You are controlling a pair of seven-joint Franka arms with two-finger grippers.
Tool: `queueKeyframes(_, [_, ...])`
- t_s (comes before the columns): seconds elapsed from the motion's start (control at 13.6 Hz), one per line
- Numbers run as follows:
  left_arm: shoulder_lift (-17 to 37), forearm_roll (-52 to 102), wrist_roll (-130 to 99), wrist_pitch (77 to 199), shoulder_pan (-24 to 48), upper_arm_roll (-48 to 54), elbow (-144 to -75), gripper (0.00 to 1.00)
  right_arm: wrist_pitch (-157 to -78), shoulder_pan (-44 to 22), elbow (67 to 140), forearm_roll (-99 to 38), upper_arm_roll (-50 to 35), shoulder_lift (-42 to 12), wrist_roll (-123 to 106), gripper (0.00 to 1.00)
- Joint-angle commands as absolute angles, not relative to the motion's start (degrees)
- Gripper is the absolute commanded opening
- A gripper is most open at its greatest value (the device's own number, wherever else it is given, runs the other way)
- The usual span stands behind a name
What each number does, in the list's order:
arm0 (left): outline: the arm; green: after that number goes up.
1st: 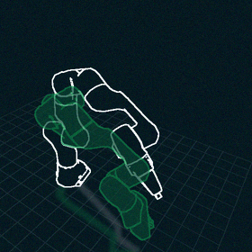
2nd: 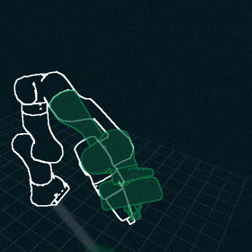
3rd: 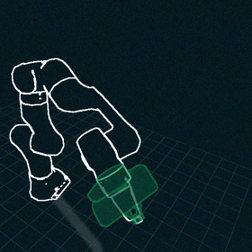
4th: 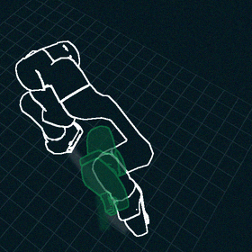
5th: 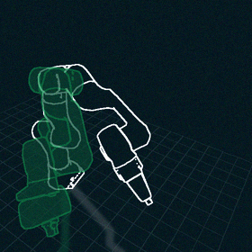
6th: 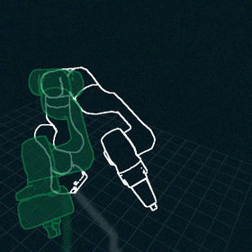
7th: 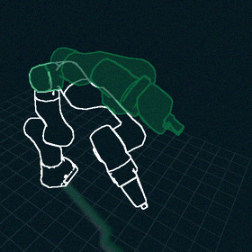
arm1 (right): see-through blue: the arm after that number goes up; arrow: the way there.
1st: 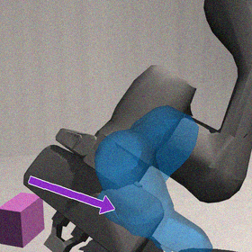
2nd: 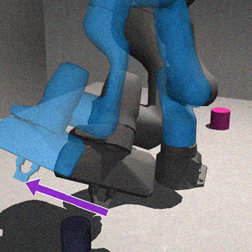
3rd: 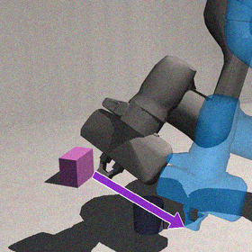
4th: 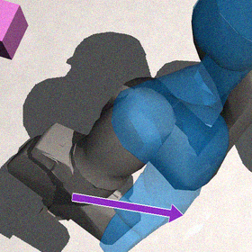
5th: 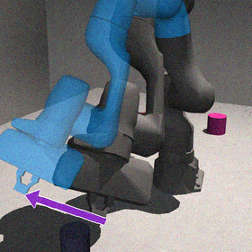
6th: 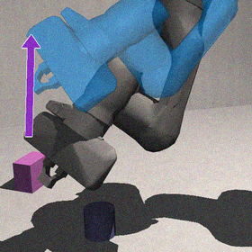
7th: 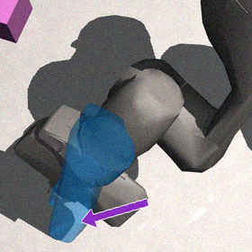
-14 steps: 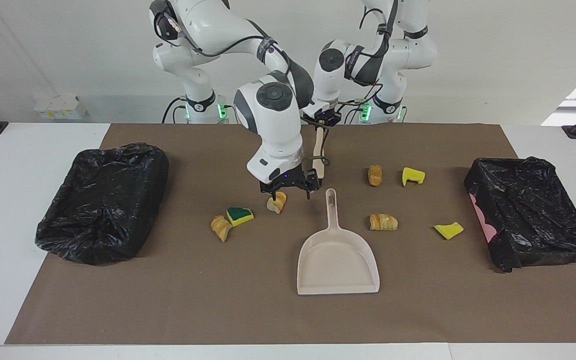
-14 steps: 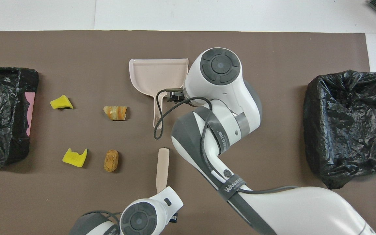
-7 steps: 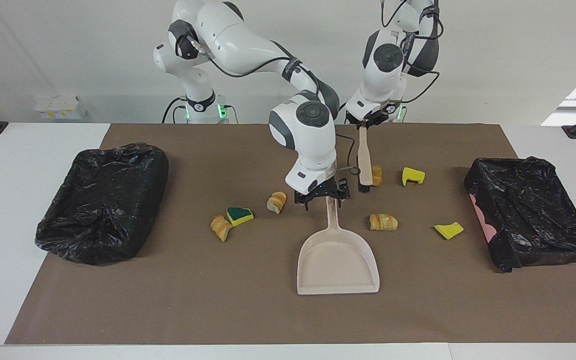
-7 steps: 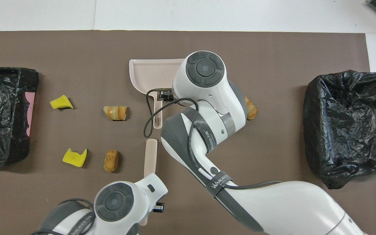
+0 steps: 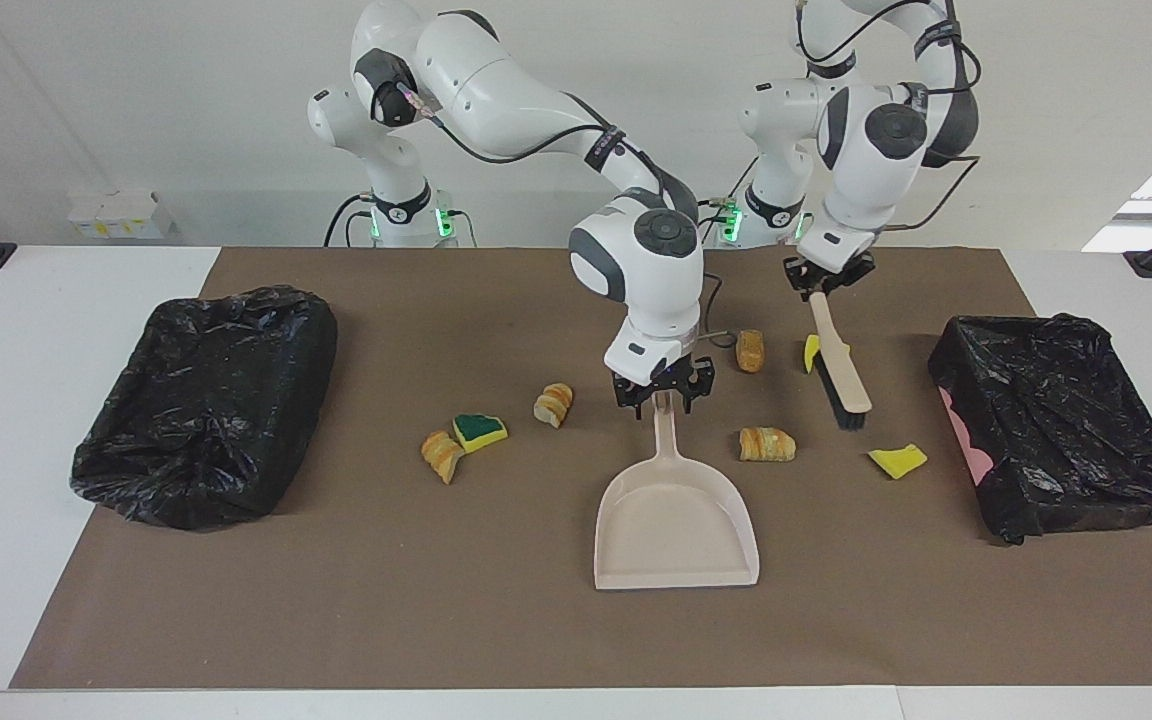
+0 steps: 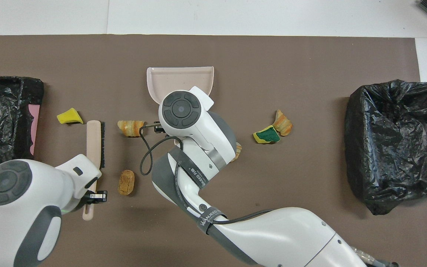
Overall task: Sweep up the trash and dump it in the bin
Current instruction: 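Grasp the beige brush with the left gripper and lift it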
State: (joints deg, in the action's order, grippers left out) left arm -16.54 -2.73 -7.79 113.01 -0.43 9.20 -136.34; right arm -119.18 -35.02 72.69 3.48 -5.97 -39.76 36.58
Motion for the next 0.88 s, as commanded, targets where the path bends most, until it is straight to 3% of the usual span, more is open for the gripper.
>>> queueKeyframes(0.0, [-7.76, -8.51, -4.67, 113.38, 0.09, 3.97, -127.21, 0.00, -119.36, -35.33, 71.80, 5.36, -5.89, -40.61, 38.50, 0.55])
queueKeyframes(0.15, [-0.91, -12.99, -2.12, 113.99, 0.09, 1.85, -121.58, 0.00, -119.18, -35.51, 72.25, 7.11, -5.98, -40.78, 38.76, 0.12])
queueKeyframes(0.22, [1.38, -13.79, -0.11, 115.04, 0.00, 0.28, -119.38, 0.00, -118.92, -35.51, 72.16, 7.21, -5.98, -40.78, 38.76, 0.00])
queueKeyframes(0.52, [6.06, -18.26, 5.36, 118.12, 0.00, -3.16, -117.59, 0.00, -115.50, -34.46, 71.89, 6.42, -6.15, -38.42, 38.59, 0.00])
queueKeyframes(0.81, [5.45, -18.81, 10.10, 117.87, -0.44, -3.16, -120.32, 0.00, -115.31, -34.89, 74.96, 3.96, -6.24, -33.67, 33.69, 0.00])
